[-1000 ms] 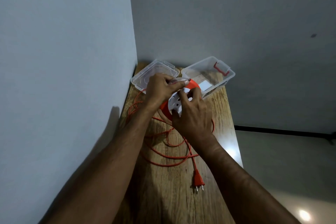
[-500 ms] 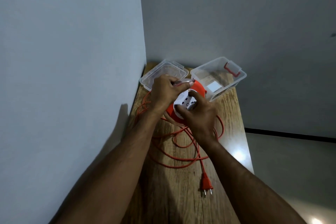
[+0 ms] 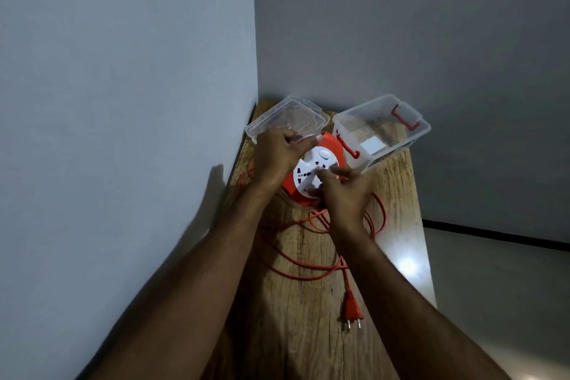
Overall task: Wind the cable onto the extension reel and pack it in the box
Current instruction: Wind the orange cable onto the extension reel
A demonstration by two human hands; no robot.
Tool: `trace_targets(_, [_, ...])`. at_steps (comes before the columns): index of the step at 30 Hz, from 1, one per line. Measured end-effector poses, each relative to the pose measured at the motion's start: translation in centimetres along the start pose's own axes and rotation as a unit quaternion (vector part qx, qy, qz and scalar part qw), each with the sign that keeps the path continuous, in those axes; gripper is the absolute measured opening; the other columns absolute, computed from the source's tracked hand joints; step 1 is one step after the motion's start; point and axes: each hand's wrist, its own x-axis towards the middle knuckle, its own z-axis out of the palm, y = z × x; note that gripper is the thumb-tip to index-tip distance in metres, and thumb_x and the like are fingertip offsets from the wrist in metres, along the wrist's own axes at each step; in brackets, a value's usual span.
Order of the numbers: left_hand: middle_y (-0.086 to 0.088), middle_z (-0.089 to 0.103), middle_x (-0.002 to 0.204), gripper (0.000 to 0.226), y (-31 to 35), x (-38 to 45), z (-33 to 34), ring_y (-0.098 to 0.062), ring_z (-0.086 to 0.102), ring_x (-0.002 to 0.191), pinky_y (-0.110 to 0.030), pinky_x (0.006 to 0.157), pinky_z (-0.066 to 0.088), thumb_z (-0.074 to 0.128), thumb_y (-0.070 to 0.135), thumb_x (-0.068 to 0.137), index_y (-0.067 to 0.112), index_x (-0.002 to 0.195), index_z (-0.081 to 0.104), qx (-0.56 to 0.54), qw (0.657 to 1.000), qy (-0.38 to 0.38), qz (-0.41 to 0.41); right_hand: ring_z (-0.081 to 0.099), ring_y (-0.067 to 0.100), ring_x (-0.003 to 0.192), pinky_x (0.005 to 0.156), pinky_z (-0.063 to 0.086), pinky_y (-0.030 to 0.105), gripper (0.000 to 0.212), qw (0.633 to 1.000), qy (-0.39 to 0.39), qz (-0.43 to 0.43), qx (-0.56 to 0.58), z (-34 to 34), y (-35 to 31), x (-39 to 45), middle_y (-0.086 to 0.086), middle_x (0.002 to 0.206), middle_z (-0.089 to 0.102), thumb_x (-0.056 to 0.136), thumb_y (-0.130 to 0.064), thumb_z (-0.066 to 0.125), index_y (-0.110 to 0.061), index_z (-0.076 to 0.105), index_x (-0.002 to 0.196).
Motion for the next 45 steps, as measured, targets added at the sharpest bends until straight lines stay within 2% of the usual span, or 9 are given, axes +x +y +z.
trace_targets(4, [0.008,0.073,0.070,0.042,-0.4,0.8,-0.9,-0.005,0.068,0.061,-0.027,0.057,0.057,0.076,0.059,0.082,0.018,0.075,0.076,0.004,1.000,-0.004,-0.008,0.067,0.004,0.078,0.069,0.059,0.030,0.031,0.915,0.044,-0.324,-0.236,-0.9,0.5,-0.8,-0.008,0.090,0.067,0.091,-0.031,0.074,-0.017,0.064,0.117])
trace_targets(10, [0.015,0.060,0.057,0.038,-0.4,0.7,-1.1,-0.004,0.058,0.055,-0.015,0.056,0.039,0.078,0.055,0.082,0.022,0.066,0.068,-0.004,1.000,-0.007,-0.009,0.065,0.019,0.082,0.056,0.030,0.017,0.055,0.768,-0.001,-0.418,-0.484,0.4,0.8,-1.2,0.010,0.123,0.061,0.088,-0.043,0.071,-0.014,0.058,0.133])
trace_targets(20, [0.014,0.059,0.052,0.040,-0.8,1.2,-2.4,-0.002,0.059,0.050,-0.017,0.056,0.042,0.078,0.058,0.081,0.026,0.059,0.066,0.002,0.999,-0.031,-0.009,0.062,0.022,0.093,0.054,0.040,0.020,0.070,0.714,-0.041,-0.472,-0.515,0.5,0.1,-1.2,0.011,0.125,0.053,0.074,-0.025,0.080,-0.023,0.054,0.139])
trace_targets(28, [0.012,0.058,0.049,0.044,-0.9,1.2,-2.2,0.002,0.057,0.048,-0.021,0.055,0.046,0.079,0.059,0.079,0.024,0.056,0.065,0.009,0.999,-0.052,0.014,0.066,0.027,0.084,0.058,0.046,0.023,0.068,0.736,-0.086,-0.494,-0.454,0.3,0.9,1.1,0.016,0.115,0.061,0.071,-0.030,0.090,-0.010,0.065,0.130])
trace_targets(33, [0.006,0.058,0.050,0.050,-0.6,1.0,-2.2,-0.002,0.052,0.047,-0.019,0.051,0.039,0.080,0.058,0.079,0.017,0.055,0.064,0.008,0.999,-0.015,0.032,0.072,0.015,0.094,0.079,0.062,0.028,0.060,0.875,-0.075,-0.378,-0.294,1.0,0.3,0.4,0.004,0.115,0.073,0.074,-0.036,0.088,-0.021,0.066,0.127])
trace_targets(37, [0.010,0.067,0.063,0.041,0.1,0.3,-1.8,0.002,0.057,0.054,-0.012,0.052,0.039,0.077,0.060,0.080,0.019,0.074,0.076,0.027,0.998,0.024,0.052,0.072,0.015,0.094,0.074,0.065,0.036,0.055,0.987,0.034,-0.110,-0.115,3.2,0.6,0.4,-0.008,0.107,0.069,0.065,-0.051,0.089,-0.026,0.064,0.106])
trace_targets(40, [0.007,0.075,0.083,0.046,0.2,-0.2,-1.4,0.004,0.057,0.060,-0.011,0.056,0.043,0.075,0.063,0.081,0.018,0.091,0.081,0.059,0.994,0.041,0.079,0.073,0.029,0.097,0.076,0.064,0.042,0.067,0.966,-0.048,0.218,0.131,4.5,0.7,1.4,0.011,0.118,0.070,0.072,-0.049,0.087,-0.007,0.062,0.119])
trace_targets(42, [0.008,0.074,0.084,0.046,0.2,-0.3,-1.5,0.002,0.057,0.060,-0.012,0.056,0.044,0.075,0.062,0.081,0.017,0.092,0.080,0.071,0.993,0.040,0.081,0.071,0.033,0.105,0.078,0.063,0.043,0.070,0.933,-0.095,0.278,0.208,4.5,0.3,1.6,0.017,0.128,0.066,0.081,-0.043,0.082,-0.003,0.055,0.132])
trace_targets(45, [0.003,0.076,0.078,0.044,-0.2,-0.1,-1.9,-0.005,0.066,0.062,-0.022,0.060,0.056,0.076,0.058,0.082,0.015,0.083,0.079,0.034,0.998,0.030,0.044,0.075,0.034,0.090,0.065,0.063,0.039,0.055,0.943,-0.045,0.266,0.198,3.4,-0.5,0.8,0.018,0.109,0.068,0.078,-0.027,0.086,-0.003,0.056,0.118])
